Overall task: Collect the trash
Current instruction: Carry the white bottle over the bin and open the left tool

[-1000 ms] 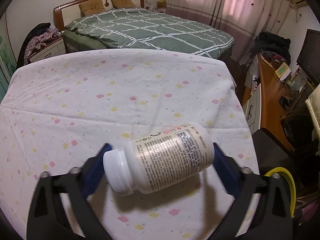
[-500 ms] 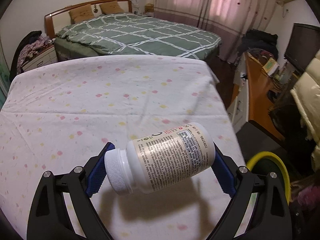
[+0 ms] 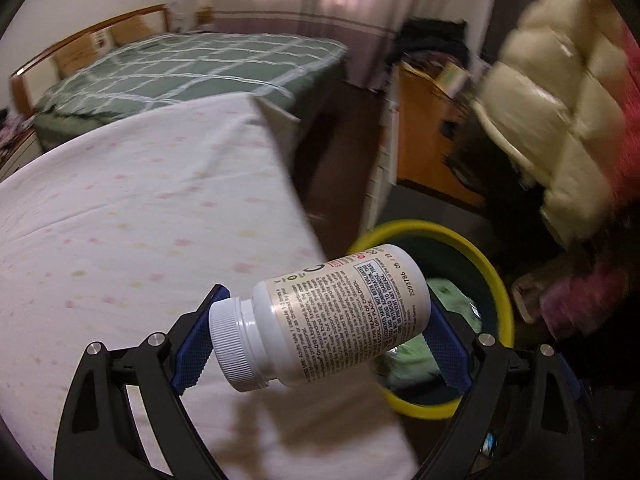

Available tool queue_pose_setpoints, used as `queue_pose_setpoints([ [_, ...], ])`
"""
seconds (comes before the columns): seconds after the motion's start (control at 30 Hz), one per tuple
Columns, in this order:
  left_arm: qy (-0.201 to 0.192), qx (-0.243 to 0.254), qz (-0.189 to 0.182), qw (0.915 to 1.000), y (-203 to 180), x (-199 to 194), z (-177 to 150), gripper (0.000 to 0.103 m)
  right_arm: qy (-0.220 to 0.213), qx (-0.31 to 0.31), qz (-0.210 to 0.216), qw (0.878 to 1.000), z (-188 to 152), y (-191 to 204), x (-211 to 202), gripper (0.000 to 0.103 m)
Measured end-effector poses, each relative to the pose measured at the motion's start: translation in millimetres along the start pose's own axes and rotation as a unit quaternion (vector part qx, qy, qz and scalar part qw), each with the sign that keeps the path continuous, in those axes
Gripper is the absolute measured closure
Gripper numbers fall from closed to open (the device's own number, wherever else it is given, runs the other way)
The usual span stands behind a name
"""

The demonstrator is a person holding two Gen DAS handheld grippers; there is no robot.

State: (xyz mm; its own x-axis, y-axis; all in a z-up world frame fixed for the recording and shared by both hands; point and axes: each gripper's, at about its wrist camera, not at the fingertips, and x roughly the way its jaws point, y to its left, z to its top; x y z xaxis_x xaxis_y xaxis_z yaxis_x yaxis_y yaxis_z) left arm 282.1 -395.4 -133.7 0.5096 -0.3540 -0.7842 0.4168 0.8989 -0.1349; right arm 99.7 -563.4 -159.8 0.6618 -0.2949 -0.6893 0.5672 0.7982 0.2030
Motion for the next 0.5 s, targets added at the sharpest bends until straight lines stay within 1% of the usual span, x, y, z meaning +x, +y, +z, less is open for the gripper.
queue_pose_setpoints([
  [0.13,0.012,0.044,-0.010,0.9989,-46,8,-8,0.012,0.002,0.004,-0.004,1.000,-5,-15,-7,0.056],
  [0.23,0.027,0.060,-0.013,0.9978,-70,20,-9,0.012,0.005,0.007,-0.007,1.000,-10,-25,-9,0.056],
  [0.37,0.053,0.069,-0.016,0.9961,-88,43,-8,0.012,0.007,0.017,-0.011,1.000,-15,-41,-12,0.055],
  [0.43,0.068,0.072,-0.018,0.9949,-97,54,-10,0.012,0.006,0.024,-0.013,1.000,-16,-51,-13,0.053],
  [0.5,0.081,0.073,-0.014,0.9940,-99,61,-13,0.012,0.009,0.031,-0.015,0.999,-17,-58,-13,0.053],
])
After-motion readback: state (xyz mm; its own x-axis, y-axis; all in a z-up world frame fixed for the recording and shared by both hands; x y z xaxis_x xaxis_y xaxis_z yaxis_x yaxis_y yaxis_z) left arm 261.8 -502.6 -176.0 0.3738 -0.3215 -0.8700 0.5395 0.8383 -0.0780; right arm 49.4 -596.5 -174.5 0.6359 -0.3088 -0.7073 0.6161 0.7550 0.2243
